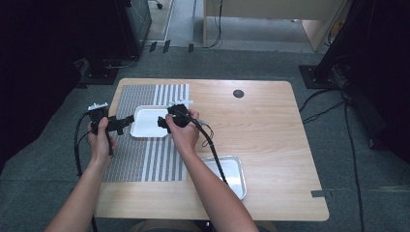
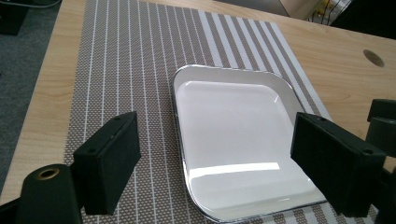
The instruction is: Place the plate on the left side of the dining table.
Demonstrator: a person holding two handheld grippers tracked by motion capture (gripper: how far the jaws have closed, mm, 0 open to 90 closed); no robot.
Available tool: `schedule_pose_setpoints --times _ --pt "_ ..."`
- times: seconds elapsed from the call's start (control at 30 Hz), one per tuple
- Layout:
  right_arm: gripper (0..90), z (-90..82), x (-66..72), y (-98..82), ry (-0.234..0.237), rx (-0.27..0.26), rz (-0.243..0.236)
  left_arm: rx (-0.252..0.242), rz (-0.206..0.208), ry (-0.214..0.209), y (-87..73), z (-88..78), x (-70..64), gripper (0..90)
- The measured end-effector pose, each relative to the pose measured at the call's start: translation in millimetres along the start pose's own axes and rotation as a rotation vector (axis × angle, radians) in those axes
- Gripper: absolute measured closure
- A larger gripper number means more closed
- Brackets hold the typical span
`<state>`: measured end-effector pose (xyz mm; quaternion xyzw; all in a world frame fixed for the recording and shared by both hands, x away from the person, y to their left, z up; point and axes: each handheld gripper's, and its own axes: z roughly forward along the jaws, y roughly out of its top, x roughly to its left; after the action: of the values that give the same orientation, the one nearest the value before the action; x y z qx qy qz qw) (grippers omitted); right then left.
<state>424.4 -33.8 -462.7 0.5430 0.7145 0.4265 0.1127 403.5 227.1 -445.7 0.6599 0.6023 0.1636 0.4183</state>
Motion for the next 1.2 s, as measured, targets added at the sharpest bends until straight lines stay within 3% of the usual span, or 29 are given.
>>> schedule_pose_setpoints --times 0.23,0.97,1.2 --pt "24.7 -21.0 -4.5 -4.0 0.008 -0.018 -0.018 -0.021 0.032 -0.004 -8.5 -12.0 -16.2 15.1" --pt "24.5 -88.3 -35.3 -28.6 -0.037 -0.082 -0.043 -0.057 0.089 -0.03 -36.9 -43.3 -68.5 14.4" --pt "24.6 -108.7 -47.3 -37.6 -0.047 -0.084 -0.038 -0.071 0.083 -0.057 -53.4 -52.1 -81.7 14.4"
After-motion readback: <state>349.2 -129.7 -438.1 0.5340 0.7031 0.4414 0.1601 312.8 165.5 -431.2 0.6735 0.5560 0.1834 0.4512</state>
